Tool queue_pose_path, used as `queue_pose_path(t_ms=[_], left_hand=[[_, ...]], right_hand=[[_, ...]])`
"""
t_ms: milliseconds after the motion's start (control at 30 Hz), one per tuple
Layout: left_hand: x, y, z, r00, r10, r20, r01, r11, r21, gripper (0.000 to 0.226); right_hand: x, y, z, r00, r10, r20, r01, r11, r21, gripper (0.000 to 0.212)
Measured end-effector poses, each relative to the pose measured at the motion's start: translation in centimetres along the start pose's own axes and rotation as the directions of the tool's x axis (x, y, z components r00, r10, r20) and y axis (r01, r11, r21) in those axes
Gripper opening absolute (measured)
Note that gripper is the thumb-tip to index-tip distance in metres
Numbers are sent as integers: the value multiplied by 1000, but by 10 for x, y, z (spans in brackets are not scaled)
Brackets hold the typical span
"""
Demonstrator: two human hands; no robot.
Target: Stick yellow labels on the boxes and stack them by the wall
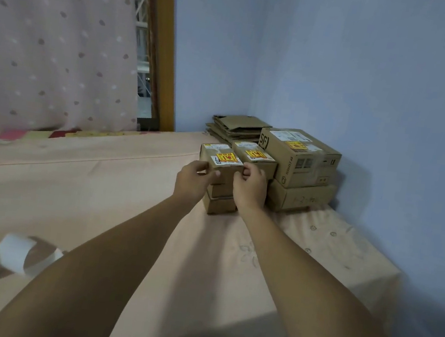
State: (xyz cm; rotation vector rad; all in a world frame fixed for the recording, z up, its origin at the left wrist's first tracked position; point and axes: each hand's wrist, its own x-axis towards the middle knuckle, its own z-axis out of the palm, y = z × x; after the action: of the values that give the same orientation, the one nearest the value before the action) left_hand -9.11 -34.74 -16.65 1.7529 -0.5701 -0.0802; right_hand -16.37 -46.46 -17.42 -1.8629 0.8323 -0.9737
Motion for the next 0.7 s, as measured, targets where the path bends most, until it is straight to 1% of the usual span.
queue_pose_path(t_ms=[67, 133, 233, 333, 433, 533, 600, 700], left_hand=[[4, 1, 4, 1000, 10, -15, -10, 1000, 16, 43], [6, 2, 9, 1000, 6, -25, -6, 1000, 7, 43], [7, 2, 15, 1000, -2, -21, 2, 1000, 0, 44], [10, 2, 19, 1000, 13, -16, -13, 1000, 15, 42], [12, 1, 23, 1000, 14, -18, -14, 1000, 11, 43], [7, 2, 24, 1000, 26, -8, -26, 999, 25, 47], [1, 2, 19, 1000, 29, 5, -29, 998, 59, 44], [-5, -7, -1, 1000, 21, -3, -21, 985, 174, 34]], right_hand=[[1, 0, 0, 1000, 27, -9, -26, 999, 29, 32], [0, 1, -1, 1000, 20, -13, -20, 999, 28, 28], [-2, 4, -5, 999, -27, 19, 28, 999, -36, 28], [-4, 8, -9, 995, -58, 82, 65, 994, -91, 30], [-4, 10, -17, 991, -58, 119, 75, 987, -140, 30], [-5, 12, -25, 991, -51, 124, 69, 987, -145, 25], [-9, 14, -24, 989, -61, 135, 82, 984, -159, 21], [-24, 14, -9, 988, -59, 146, 84, 982, -172, 15]])
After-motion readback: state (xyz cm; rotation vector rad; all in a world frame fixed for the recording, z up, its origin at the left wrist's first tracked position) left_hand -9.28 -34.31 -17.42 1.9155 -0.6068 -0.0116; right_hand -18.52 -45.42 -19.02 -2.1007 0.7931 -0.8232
